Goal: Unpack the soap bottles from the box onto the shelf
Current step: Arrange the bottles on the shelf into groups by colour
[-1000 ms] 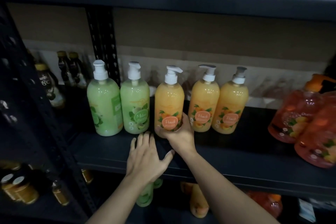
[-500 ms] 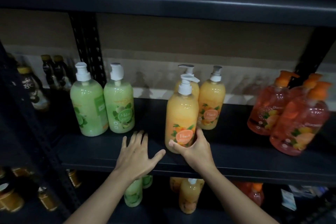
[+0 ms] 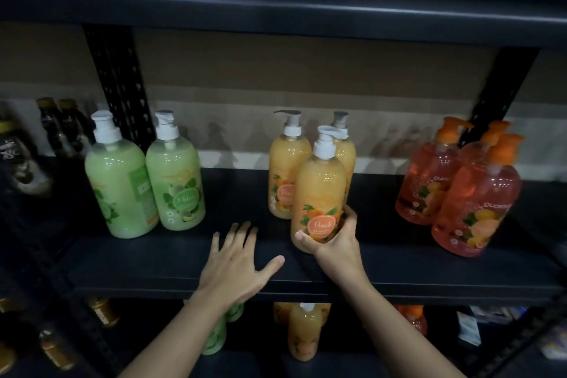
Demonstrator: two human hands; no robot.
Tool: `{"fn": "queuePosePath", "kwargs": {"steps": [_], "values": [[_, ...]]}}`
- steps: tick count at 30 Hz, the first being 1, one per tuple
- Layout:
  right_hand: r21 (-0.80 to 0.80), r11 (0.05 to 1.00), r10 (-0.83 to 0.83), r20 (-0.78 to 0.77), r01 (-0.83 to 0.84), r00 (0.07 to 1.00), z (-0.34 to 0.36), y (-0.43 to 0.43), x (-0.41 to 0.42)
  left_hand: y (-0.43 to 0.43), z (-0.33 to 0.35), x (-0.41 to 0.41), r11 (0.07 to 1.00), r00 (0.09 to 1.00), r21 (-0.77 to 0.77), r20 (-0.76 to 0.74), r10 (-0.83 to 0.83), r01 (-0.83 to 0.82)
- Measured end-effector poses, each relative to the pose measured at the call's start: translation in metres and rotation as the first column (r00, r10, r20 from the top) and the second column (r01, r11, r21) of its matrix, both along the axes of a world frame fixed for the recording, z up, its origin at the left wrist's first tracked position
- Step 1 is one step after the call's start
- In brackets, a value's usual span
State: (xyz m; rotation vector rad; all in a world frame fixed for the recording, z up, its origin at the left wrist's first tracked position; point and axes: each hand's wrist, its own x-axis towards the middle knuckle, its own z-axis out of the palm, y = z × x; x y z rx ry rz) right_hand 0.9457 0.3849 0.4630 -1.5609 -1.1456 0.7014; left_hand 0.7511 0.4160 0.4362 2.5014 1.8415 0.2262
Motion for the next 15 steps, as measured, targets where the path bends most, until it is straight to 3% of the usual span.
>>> {"fn": "queuePosePath", "kwargs": {"steps": [15], "values": [[0.050, 0.999, -0.017, 0.031, 0.016, 0.999, -0.009, 0.015, 0.002, -0.002, -0.001, 0.002, 0.999, 1.000, 0.042, 0.013, 0.014, -0.014]]}}
